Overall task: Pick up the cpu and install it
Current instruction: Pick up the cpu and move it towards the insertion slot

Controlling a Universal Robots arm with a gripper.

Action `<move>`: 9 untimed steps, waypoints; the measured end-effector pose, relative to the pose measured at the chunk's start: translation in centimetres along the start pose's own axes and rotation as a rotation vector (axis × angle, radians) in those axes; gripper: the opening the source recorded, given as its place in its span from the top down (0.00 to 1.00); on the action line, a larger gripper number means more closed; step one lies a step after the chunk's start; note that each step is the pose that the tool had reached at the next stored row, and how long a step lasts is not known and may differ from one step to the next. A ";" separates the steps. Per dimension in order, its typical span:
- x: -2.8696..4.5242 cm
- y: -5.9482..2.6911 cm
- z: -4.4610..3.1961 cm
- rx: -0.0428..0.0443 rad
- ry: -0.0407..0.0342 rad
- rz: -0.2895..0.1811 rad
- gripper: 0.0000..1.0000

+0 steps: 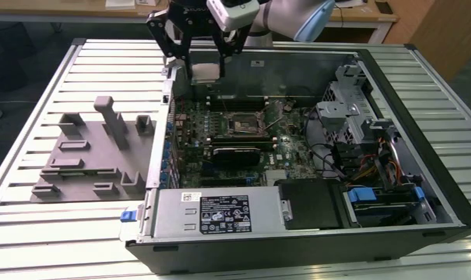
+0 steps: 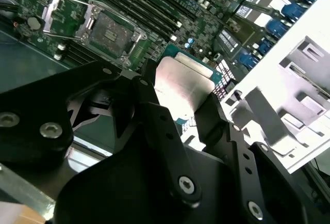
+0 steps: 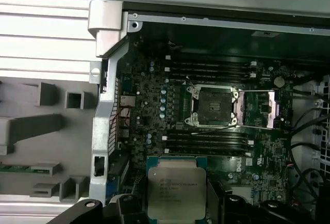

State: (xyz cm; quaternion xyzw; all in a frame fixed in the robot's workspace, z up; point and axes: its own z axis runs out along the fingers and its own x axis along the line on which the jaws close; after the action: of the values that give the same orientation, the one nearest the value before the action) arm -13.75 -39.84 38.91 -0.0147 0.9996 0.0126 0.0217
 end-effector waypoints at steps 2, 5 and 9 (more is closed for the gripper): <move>-0.44 -0.01 0.02 0.0000 0.0000 0.000 0.45; -1.05 -0.03 0.05 0.0000 0.0001 0.000 0.45; -1.91 -0.06 0.11 0.0001 0.0000 0.000 0.45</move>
State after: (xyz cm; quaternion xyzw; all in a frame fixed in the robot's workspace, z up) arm -11.84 -39.84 38.88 -0.0147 0.9996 0.0126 0.0217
